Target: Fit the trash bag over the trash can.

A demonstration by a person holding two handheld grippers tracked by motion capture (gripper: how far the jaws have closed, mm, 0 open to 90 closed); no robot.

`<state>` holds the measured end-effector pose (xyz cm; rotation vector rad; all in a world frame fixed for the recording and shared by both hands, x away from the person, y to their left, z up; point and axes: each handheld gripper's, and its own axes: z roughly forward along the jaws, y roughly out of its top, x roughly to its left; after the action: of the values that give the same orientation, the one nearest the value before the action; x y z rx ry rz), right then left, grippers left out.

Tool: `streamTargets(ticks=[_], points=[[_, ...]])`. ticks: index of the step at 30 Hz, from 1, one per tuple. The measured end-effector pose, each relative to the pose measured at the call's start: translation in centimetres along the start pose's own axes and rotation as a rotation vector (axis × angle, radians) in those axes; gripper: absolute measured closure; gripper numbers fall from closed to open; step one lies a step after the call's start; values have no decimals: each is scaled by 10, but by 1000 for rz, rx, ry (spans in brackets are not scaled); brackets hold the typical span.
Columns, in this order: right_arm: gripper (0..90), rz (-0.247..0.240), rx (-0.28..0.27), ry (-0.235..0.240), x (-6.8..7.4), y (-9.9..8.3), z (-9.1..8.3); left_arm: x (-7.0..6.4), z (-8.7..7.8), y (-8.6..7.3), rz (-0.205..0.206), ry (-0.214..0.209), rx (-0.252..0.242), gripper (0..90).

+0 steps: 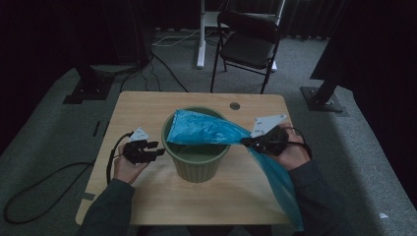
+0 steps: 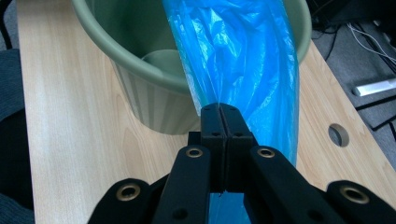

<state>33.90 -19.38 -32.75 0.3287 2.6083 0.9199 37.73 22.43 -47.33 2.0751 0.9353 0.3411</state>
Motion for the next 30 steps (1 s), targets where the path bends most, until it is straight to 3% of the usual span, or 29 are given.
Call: streamTargets(ticks=[11, 18, 30], points=[[894, -27, 0, 32, 2, 15, 9, 0, 0, 0, 1, 0, 0, 525], [894, -37, -33, 49, 0, 27, 16, 0, -1, 0, -2, 0, -4, 525], [894, -52, -15, 74, 1, 38, 27, 0, -1, 0, 1, -1, -5, 525]])
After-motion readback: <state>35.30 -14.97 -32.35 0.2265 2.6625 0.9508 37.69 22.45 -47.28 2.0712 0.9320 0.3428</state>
